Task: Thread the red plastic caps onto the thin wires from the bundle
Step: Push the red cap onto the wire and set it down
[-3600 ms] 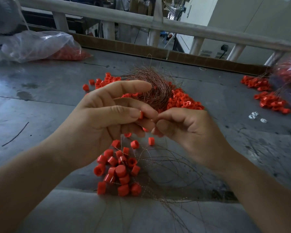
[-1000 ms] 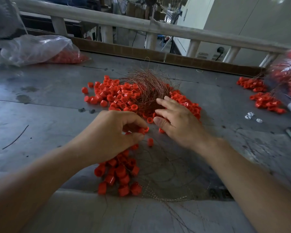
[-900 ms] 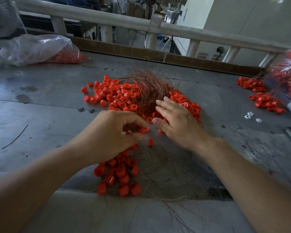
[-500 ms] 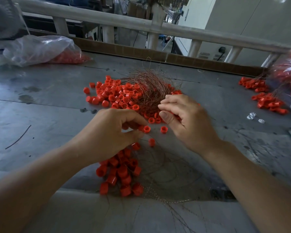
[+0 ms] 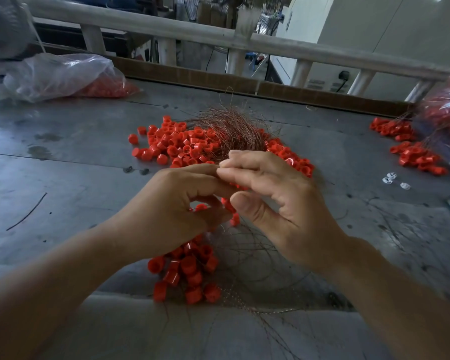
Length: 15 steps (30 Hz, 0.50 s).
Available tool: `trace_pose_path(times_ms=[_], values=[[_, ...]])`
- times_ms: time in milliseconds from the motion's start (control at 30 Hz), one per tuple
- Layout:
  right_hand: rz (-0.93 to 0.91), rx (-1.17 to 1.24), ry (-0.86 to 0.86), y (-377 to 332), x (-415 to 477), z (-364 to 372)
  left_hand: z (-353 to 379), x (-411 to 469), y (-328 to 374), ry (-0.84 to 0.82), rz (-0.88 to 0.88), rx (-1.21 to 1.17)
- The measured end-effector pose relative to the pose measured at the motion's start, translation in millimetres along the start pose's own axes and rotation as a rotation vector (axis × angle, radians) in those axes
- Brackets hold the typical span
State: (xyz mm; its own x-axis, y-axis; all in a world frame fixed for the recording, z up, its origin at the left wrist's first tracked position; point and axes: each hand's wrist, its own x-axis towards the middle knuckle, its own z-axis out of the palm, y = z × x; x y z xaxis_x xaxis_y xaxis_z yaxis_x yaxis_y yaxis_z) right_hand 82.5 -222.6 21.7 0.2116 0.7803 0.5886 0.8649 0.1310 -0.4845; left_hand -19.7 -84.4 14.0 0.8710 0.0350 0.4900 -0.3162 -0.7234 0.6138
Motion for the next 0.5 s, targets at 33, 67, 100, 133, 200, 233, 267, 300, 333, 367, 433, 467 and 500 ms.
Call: trace_pose_path(times_ms=[33,67,100,133,200,233,267,300,333,367,433,467,500], values=[[0.003,0.010,-0.006,0,-1,0,0,0,1,0.004,0.008,-0.018],[0.008,0.028,-0.007,0,-1,0,0,0,2,0.012,0.011,-0.040],[0.014,0.052,0.002,0,-1,0,0,0,3,0.022,0.004,-0.076],[0.019,0.073,0.020,0,-1,0,0,0,4,0.028,-0.006,-0.124],[0.044,0.102,0.060,0,0,-2,-2,-1,4,0.047,-0.023,-0.214],[0.071,0.128,0.066,0,1,-2,-4,-1,4,0.055,-0.027,-0.249],[0.107,0.160,0.057,0,1,-3,-5,-1,5,0.059,-0.028,-0.281],[0.139,0.187,0.037,-1,1,-3,-6,-2,5,0.061,-0.029,-0.310],[0.154,0.199,0.021,-1,1,-4,-7,-1,6,0.062,-0.032,-0.329],[0.153,0.201,0.012,-1,1,-4,-7,-1,7,0.061,-0.037,-0.345],[0.138,0.194,0.015,-2,1,-5,-7,0,9,0.059,-0.043,-0.376],[0.131,0.187,0.024,-3,2,-6,-7,0,11,0.062,-0.044,-0.387],[0.121,0.175,0.037,-4,2,-7,-8,0,11,0.064,-0.042,-0.393]])
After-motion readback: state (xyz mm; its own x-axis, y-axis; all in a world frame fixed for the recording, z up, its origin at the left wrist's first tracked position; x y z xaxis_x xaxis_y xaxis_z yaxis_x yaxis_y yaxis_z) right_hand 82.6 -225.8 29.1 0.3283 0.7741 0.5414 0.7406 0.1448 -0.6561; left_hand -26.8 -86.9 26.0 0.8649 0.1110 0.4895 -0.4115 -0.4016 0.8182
